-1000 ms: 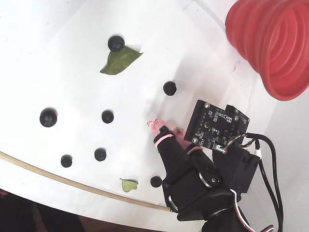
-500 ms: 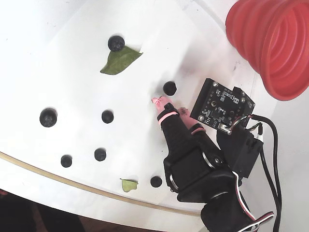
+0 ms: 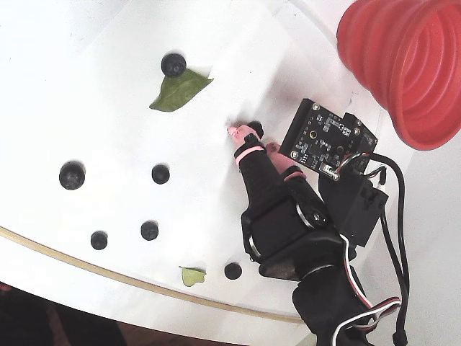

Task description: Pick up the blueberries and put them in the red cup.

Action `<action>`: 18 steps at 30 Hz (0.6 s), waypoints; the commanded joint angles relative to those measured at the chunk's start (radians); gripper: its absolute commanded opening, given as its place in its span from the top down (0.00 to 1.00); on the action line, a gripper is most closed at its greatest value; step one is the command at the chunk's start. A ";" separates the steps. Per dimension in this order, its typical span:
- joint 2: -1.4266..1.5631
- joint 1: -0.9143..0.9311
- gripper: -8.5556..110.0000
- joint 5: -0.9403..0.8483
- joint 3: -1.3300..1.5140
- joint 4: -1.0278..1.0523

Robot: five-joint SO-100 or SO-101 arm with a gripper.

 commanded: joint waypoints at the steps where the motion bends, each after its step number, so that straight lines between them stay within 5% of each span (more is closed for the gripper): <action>1: 0.011 0.002 0.76 -0.012 -0.014 -0.020; 18: -0.074 0.009 0.76 -0.012 -0.077 -0.061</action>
